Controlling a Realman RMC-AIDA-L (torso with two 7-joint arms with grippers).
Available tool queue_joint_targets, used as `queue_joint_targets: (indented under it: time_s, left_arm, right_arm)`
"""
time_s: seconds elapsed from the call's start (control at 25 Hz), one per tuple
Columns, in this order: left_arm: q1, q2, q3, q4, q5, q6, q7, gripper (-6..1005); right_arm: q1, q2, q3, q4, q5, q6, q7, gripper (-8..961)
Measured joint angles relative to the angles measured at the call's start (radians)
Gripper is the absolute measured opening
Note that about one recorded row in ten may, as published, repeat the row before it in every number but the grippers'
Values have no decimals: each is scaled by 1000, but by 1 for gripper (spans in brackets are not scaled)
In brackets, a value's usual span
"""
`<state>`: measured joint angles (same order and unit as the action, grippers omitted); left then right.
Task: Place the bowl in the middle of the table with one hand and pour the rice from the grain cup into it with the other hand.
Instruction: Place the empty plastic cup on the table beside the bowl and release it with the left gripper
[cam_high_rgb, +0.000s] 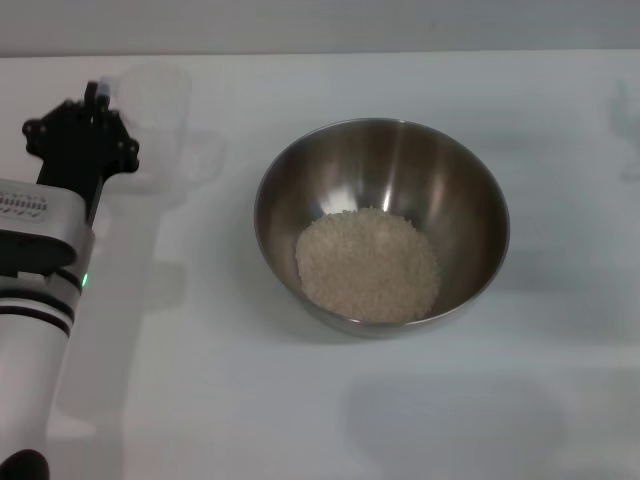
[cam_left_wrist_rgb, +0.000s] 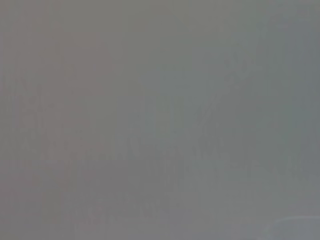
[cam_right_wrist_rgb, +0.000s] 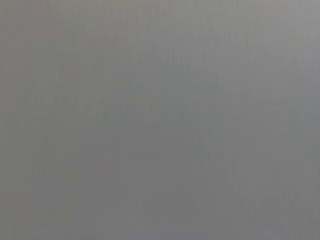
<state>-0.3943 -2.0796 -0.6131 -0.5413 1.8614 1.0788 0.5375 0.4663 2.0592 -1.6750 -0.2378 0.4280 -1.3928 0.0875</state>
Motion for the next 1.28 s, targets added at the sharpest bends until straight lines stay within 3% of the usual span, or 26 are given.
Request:
queue_joint_targets:
  time_s: [0.48, 1.0, 1.28]
  left_arm:
    - [-14, 0, -2, 78, -25, -149, -192, 105]
    - [-12, 0, 6, 79, -21, -180, -248, 116]
    - [-3, 8, 8, 95, -16, -185, -358, 121]
  right_arm:
    - [2, 1, 0, 0, -3, 0, 0, 401]
    - [6, 1, 0, 4, -3, 2, 0, 401]
    - [6, -1, 0, 5, -2, 2, 0, 401]
